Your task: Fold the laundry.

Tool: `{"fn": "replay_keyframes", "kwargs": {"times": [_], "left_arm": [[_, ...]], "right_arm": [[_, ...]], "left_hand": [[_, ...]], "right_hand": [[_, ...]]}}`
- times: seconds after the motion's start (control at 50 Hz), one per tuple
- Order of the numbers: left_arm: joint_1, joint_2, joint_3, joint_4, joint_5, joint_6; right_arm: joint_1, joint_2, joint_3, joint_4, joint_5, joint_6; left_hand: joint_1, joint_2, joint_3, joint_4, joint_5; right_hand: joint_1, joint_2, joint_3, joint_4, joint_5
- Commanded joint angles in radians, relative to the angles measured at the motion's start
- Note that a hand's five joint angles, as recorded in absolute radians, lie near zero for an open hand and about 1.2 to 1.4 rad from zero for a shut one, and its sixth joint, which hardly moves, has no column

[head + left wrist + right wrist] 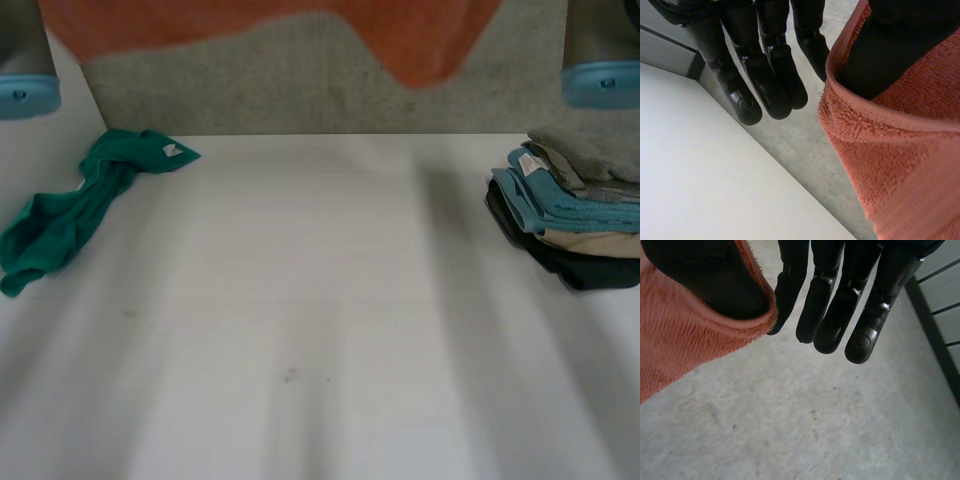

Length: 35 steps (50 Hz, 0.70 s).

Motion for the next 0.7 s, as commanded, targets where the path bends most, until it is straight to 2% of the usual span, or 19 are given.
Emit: {"fn": "replay_keyframes", "kwargs": {"times": [0.02,0.22,0.44,0.52,0.62,0.7], "left_arm": [[0.013,0.115,-0.332,-0.020,0.005,-0.049],[0.040,0.124,-0.743,-0.049,0.013,-0.172],[0.042,-0.069,-0.900,-0.150,0.028,-0.176],[0.062,-0.077,-0.920,-0.189,0.041,-0.179],[0.080,-0.060,-0.949,-0.192,0.087,-0.183],[0.098,-0.057,-0.956,-0.187,0.116,-0.190]], "right_arm": [[0.001,-0.042,0.248,0.085,-0.011,0.006],[-0.013,-0.091,0.705,0.090,-0.018,0.012],[-0.013,-0.077,1.001,0.090,-0.032,0.015],[-0.021,-0.085,1.058,0.091,-0.040,0.017],[-0.041,-0.117,1.110,0.119,-0.047,0.061],[-0.045,-0.148,1.123,0.165,-0.073,0.133]], "left_hand": [[0.291,0.204,0.207,0.197,0.260],[0.291,0.204,0.207,0.197,0.260],[0.288,0.201,0.205,0.194,0.257],[0.153,0.066,0.070,0.059,0.122],[-0.380,-0.467,-0.463,-0.474,-0.411],[-0.443,-0.530,-0.526,-0.537,-0.474]], "right_hand": [[0.419,0.228,0.218,0.208,0.234],[0.419,0.228,0.218,0.208,0.234],[0.419,0.228,0.218,0.208,0.234],[0.419,0.228,0.218,0.208,0.234],[0.419,0.228,0.218,0.208,0.234],[0.419,0.228,0.218,0.208,0.234]]}}
